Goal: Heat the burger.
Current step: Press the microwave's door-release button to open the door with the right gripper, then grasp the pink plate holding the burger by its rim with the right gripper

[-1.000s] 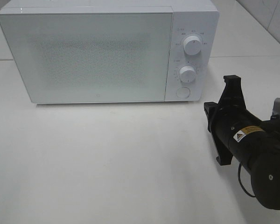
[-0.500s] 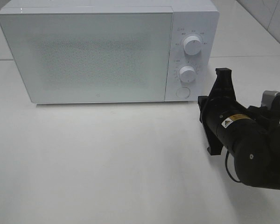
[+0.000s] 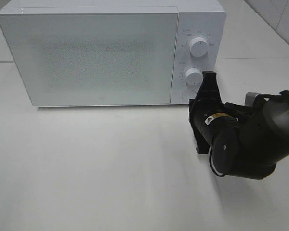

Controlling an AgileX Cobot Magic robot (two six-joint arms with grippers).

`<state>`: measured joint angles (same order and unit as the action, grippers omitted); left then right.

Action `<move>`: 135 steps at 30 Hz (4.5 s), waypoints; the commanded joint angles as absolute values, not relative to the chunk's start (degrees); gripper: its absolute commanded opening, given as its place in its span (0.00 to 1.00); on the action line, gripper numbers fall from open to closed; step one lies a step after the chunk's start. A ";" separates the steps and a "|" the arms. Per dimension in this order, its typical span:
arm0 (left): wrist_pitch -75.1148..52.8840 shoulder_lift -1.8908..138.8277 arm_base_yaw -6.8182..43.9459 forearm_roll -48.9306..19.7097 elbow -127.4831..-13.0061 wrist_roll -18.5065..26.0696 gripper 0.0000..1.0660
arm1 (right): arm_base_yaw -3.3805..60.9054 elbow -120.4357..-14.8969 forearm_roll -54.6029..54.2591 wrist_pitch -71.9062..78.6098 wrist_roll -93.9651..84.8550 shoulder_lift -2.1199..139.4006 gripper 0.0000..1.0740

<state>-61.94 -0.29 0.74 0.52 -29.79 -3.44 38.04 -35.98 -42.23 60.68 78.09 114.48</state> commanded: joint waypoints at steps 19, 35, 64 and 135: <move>-61.19 -1.20 0.52 0.00 -29.68 -3.50 0.95 | 33.58 -46.35 -42.17 58.56 77.41 122.04 0.00; -61.19 -1.20 0.52 0.00 -29.68 -3.50 0.95 | 31.63 -50.48 -43.49 55.98 75.57 123.53 0.00; -61.19 -1.20 0.52 0.00 -29.68 -3.50 0.95 | 31.51 -59.30 -43.72 71.22 73.68 127.20 0.00; -61.19 -1.20 0.52 0.00 -29.68 -3.50 0.95 | 31.51 -35.64 -32.49 15.36 29.39 92.99 0.00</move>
